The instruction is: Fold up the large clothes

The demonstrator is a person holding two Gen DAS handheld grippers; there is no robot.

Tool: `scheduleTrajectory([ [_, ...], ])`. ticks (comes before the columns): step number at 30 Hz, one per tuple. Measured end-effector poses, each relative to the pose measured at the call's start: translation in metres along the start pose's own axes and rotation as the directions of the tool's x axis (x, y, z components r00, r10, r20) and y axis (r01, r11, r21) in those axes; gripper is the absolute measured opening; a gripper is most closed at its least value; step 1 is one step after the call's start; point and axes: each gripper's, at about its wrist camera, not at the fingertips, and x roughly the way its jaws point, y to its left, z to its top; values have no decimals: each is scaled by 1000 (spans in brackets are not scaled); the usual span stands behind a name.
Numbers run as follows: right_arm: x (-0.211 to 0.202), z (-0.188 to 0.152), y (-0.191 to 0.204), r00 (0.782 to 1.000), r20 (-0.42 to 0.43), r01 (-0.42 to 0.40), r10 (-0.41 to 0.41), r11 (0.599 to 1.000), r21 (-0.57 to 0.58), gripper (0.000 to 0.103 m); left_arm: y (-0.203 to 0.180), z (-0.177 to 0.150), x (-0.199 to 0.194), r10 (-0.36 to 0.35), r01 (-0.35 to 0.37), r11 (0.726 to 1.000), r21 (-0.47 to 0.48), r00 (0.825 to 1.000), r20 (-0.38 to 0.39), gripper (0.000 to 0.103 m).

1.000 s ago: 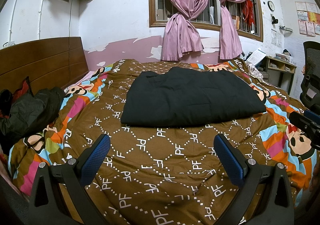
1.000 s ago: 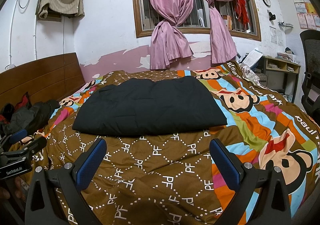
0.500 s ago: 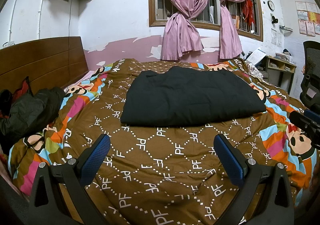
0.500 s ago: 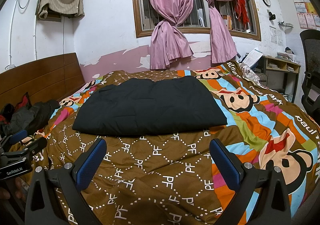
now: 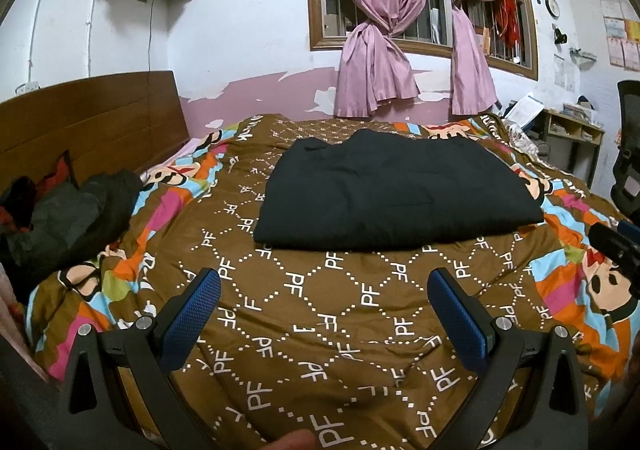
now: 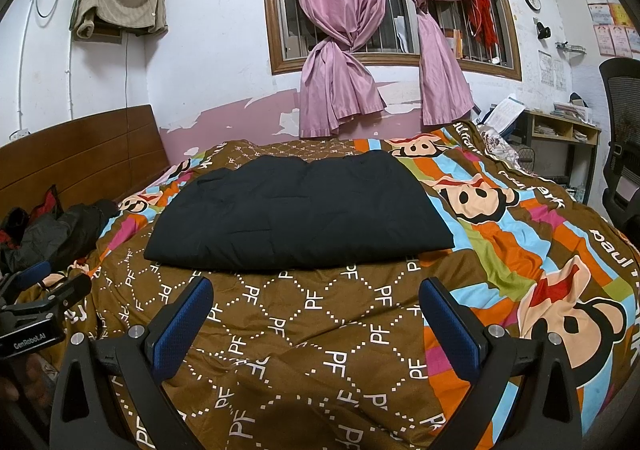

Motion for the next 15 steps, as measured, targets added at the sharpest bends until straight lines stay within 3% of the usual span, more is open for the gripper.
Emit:
scheduleTrajectory([
  [15, -1, 0, 1, 1000, -2, 1, -1, 1000, 1, 103, -2, 1, 2, 1, -1, 1000, 20, 1000, -3, 101],
])
